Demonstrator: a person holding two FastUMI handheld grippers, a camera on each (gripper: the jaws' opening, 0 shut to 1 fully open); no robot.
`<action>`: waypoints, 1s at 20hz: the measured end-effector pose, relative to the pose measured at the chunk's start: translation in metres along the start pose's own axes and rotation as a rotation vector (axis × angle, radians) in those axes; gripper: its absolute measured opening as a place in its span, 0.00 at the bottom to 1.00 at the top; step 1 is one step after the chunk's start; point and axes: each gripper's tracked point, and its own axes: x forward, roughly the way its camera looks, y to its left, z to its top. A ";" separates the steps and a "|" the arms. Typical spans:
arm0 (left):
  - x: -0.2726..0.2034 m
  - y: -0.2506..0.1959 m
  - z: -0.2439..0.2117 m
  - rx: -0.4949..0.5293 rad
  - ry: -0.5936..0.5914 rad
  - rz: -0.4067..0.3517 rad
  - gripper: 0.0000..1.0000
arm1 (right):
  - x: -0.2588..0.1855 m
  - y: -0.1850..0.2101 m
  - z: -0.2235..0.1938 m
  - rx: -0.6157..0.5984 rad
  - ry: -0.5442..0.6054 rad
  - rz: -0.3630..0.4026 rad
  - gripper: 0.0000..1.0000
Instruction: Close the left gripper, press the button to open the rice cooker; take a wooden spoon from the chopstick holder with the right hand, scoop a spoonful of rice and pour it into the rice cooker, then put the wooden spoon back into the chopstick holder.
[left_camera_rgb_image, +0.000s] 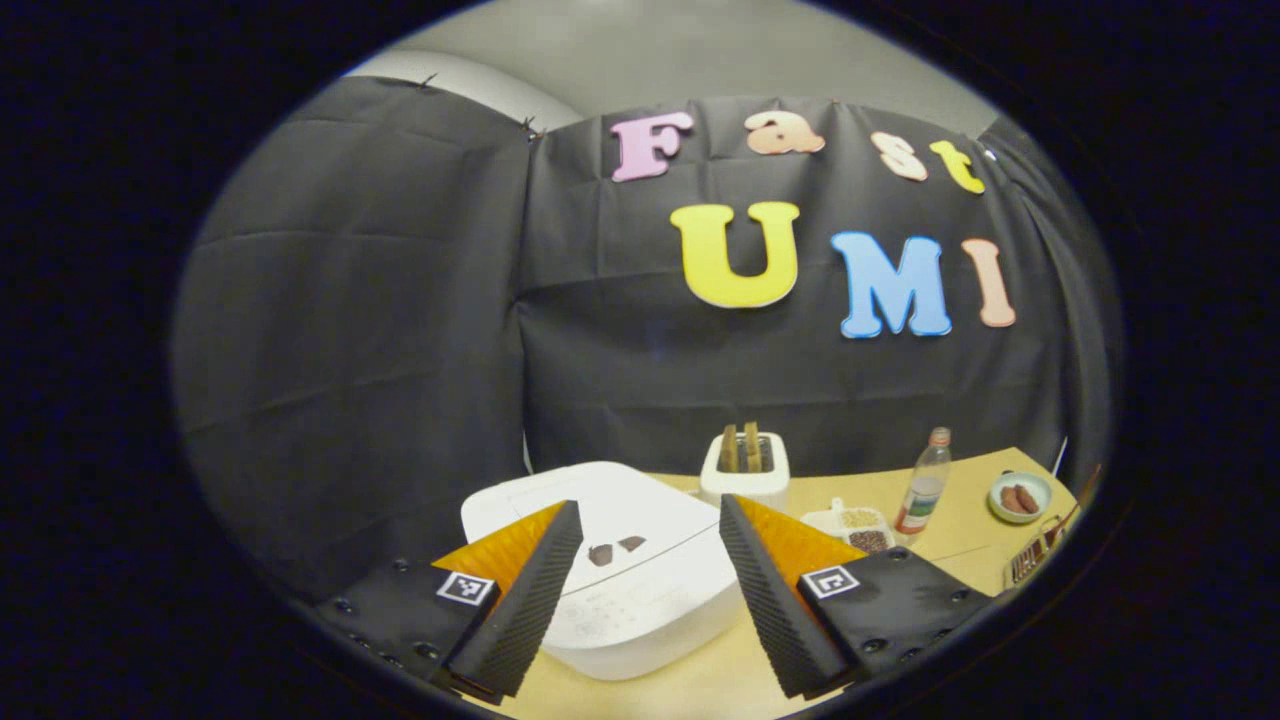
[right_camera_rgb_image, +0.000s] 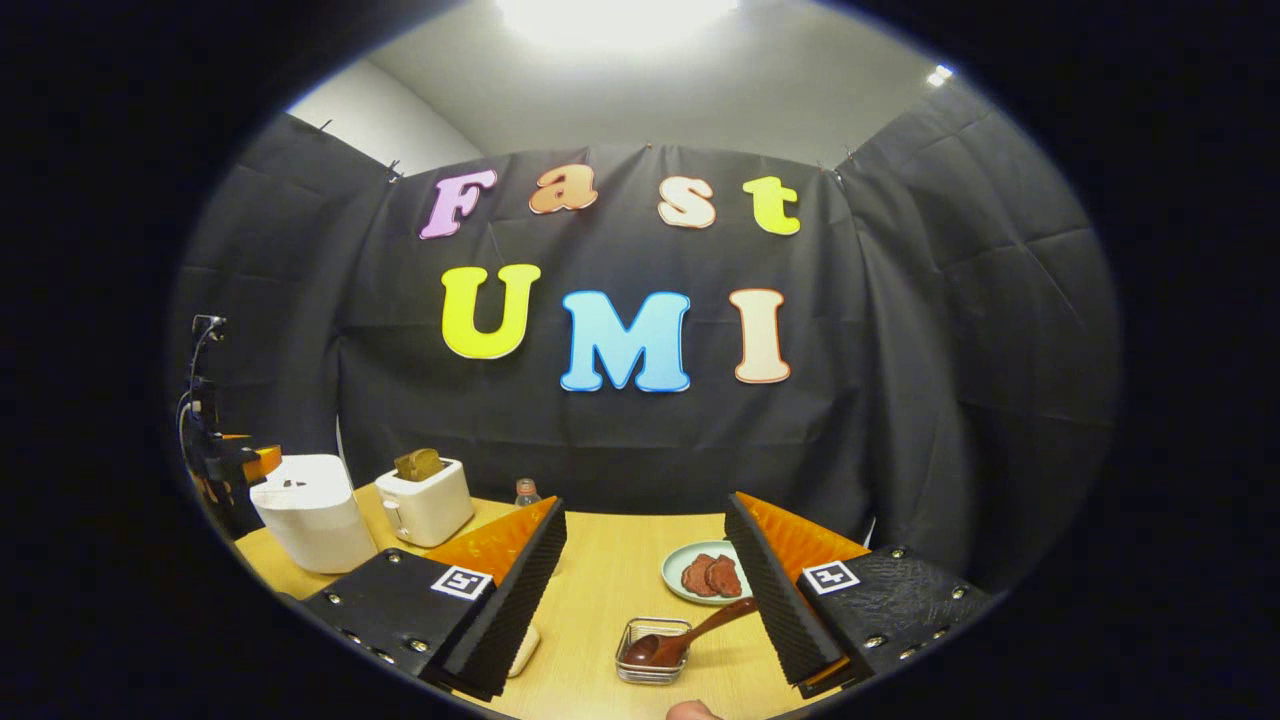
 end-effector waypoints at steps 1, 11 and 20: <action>-0.017 -0.008 0.010 -0.020 -0.022 -0.022 0.90 | -0.001 0.008 0.006 0.004 -0.017 0.005 0.97; -0.093 -0.010 0.070 -0.013 -0.221 -0.069 0.96 | -0.006 0.086 0.037 -0.055 -0.131 0.095 0.97; -0.088 0.012 0.077 0.032 -0.239 -0.094 0.96 | 0.007 0.125 0.055 -0.010 -0.154 0.122 0.97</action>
